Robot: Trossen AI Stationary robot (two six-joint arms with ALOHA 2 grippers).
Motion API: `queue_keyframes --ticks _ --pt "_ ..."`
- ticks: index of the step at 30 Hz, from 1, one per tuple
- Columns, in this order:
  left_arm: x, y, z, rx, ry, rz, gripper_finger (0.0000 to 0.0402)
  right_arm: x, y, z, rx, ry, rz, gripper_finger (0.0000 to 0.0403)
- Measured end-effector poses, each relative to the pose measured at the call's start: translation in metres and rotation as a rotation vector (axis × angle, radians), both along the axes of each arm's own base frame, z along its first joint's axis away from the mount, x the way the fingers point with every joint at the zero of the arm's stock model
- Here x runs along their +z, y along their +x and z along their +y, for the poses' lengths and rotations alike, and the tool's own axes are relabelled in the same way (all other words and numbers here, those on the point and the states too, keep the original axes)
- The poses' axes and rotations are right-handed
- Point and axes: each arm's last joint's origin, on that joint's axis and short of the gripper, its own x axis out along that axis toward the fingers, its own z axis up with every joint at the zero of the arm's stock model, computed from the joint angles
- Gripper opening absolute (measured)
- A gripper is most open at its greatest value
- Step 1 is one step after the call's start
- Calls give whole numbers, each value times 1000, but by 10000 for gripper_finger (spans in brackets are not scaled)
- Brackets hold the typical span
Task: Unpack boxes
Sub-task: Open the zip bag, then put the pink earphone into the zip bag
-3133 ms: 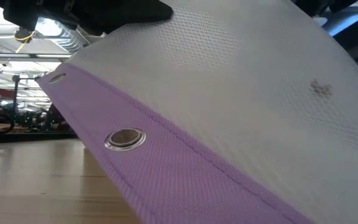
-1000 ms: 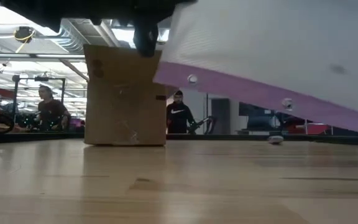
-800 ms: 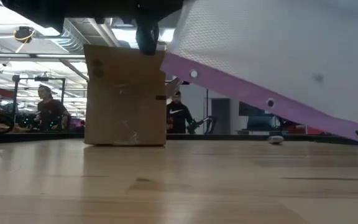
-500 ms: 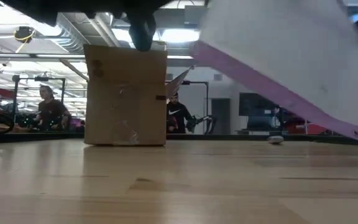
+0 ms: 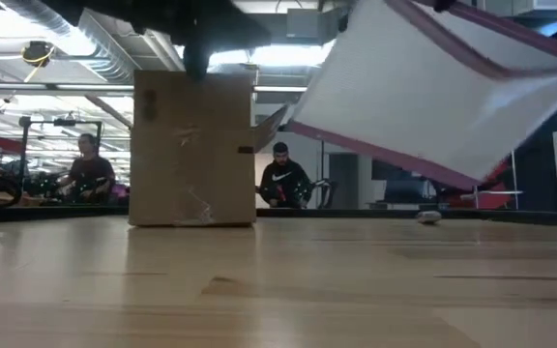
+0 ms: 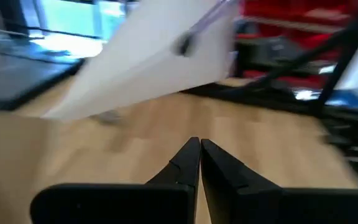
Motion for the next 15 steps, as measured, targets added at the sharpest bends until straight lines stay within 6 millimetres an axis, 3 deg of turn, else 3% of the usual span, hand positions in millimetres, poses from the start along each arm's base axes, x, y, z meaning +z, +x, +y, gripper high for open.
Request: queue_keyframes --ticks 5,11,15 --pt "9 -5 22 130 33 -2 0 -6 1 1 -5 28 20 0" --pt "43 -19 34 164 26 -194 0 -17 2 2 -12 51 54 0" --pt "48 -27 48 217 88 -162 0 -24 3 2 -13 50 71 0"
